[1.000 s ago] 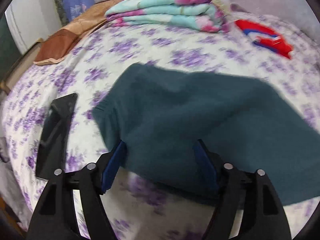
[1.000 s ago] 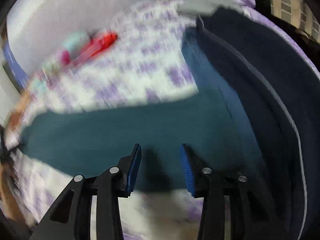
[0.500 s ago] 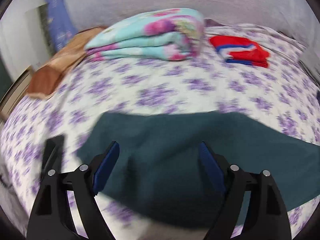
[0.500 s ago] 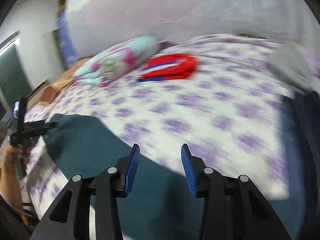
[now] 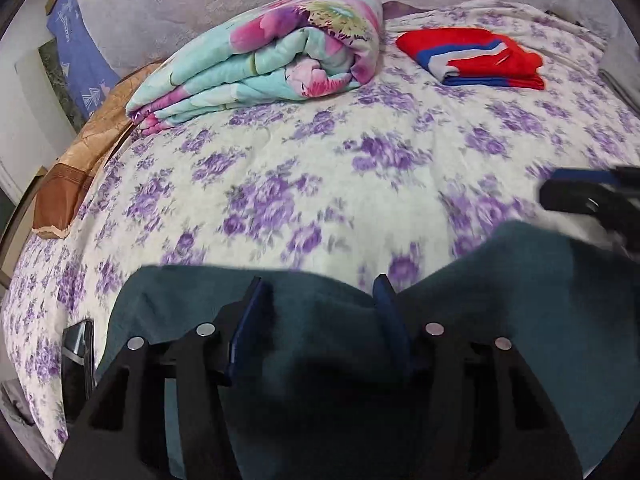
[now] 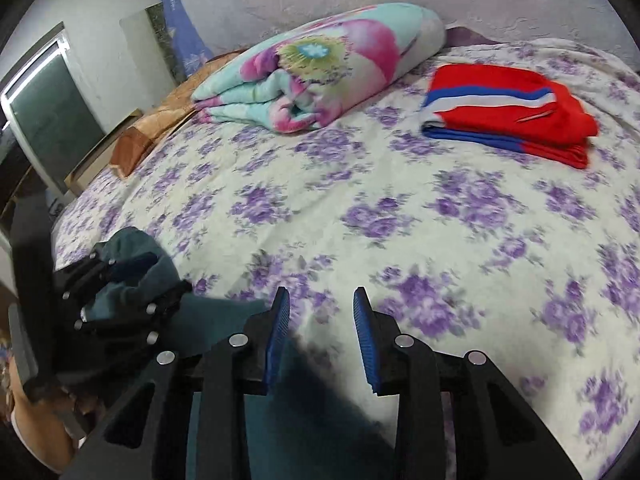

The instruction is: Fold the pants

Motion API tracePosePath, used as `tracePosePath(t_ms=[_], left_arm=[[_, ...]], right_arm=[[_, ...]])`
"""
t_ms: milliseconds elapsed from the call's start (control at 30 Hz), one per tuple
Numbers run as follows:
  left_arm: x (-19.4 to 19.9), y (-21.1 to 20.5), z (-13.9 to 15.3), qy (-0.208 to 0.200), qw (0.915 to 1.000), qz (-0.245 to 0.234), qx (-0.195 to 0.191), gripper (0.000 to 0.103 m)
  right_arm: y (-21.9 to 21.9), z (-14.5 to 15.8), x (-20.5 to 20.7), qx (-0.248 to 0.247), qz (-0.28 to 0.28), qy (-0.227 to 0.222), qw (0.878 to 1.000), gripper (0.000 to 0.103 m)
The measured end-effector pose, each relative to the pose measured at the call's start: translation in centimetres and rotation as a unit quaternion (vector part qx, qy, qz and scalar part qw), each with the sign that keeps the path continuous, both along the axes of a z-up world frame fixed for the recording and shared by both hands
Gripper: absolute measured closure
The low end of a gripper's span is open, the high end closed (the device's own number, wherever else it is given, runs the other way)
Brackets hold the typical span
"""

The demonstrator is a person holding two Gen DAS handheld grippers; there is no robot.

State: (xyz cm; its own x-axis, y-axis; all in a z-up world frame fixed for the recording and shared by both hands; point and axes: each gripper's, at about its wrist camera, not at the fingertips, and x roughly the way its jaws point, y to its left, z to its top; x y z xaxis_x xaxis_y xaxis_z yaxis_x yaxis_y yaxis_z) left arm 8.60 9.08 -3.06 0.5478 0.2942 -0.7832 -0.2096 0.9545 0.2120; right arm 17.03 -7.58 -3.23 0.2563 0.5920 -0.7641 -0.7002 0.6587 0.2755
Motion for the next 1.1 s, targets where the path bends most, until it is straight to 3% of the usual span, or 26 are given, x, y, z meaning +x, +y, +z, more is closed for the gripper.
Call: tracePosePath(t_ms=[267,333,500,567,600,633,733,833,867,900,1000,1033,1100], left_arm=[[-2.0,0.9,-0.1,-0.019,0.9991,0.003,-0.039,0.048],[-2.0,1.0,-0.1,-0.020,0.9990,0.003,-0.040,0.048],[-2.1,1.0,-0.1,-0.021,0.9990,0.001,-0.038,0.048],[-2.0,1.1,-0.1,-0.022,0.9988,0.001,-0.043,0.047],[-2.0,1.2,-0.1,-0.023,0.9987,0.001,-0.046,0.047],[-2.0,1.3,0.0,-0.023,0.9985,0.001,-0.049,0.047],[-2.2,1.5,0.9,-0.035,0.9979,0.002,-0.055,0.047],[-3.9,1.6,3.9,-0.108,0.9937,0.013,-0.025,0.047],[-4.1,1.8,4.2,-0.113,0.9933,0.022,-0.015,0.043],[-4.1,2.1,4.3,-0.107,0.9936,0.033,-0.005,0.041],[-3.1,4.2,1.6,-0.031,0.9964,0.079,0.000,0.041],[-2.9,5.0,0.4,-0.010,0.9954,0.095,-0.001,0.040],[-3.1,5.8,0.2,-0.014,0.9950,0.096,-0.023,0.040]], right_arm=[[1.9,0.0,-1.7,0.010,0.080,0.012,0.997,0.069],[1.6,0.3,-1.8,0.021,0.084,0.023,0.996,0.062],[3.4,-1.7,-2.9,-0.051,0.109,0.006,0.993,0.058],[3.9,-2.1,-2.9,-0.048,0.115,0.006,0.992,0.063],[4.0,-2.0,-2.8,-0.039,0.124,0.016,0.991,0.085],[3.9,-1.7,-2.7,-0.031,0.127,0.020,0.991,0.089],[3.1,0.3,-3.3,-0.014,0.125,-0.032,0.992,0.091],[2.1,2.6,-2.9,0.010,0.094,-0.086,0.992,0.091],[2.1,2.6,-2.8,0.005,0.089,-0.102,0.991,0.091],[2.5,2.1,-2.6,-0.006,0.086,-0.110,0.990,0.091],[4.0,-1.3,-1.5,-0.082,0.072,-0.116,0.987,0.088],[4.1,-1.8,-1.1,-0.093,0.063,-0.110,0.988,0.078],[3.6,-0.6,-1.1,-0.084,0.038,-0.128,0.987,0.069]])
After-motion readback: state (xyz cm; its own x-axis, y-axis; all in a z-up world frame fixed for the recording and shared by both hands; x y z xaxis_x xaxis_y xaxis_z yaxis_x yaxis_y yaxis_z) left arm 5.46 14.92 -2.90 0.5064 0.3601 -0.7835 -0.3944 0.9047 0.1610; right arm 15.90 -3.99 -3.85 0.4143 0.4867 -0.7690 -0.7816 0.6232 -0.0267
